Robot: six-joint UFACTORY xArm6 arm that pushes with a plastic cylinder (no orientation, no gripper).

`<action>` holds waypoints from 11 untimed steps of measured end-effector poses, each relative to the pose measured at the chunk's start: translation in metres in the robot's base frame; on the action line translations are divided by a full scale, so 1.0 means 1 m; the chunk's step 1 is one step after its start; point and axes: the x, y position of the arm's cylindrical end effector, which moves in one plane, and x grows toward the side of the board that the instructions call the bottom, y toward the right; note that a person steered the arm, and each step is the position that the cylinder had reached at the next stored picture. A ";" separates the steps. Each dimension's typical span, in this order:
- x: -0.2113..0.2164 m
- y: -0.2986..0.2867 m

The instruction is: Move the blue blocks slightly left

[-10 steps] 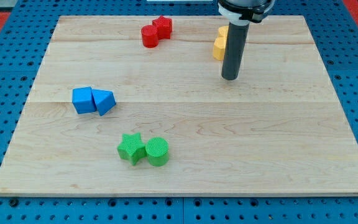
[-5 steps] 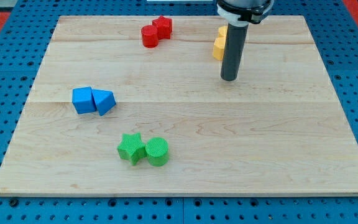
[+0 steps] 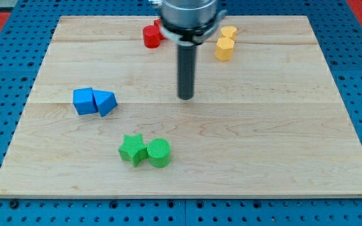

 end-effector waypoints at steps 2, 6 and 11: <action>0.011 -0.107; -0.023 -0.151; -0.033 -0.161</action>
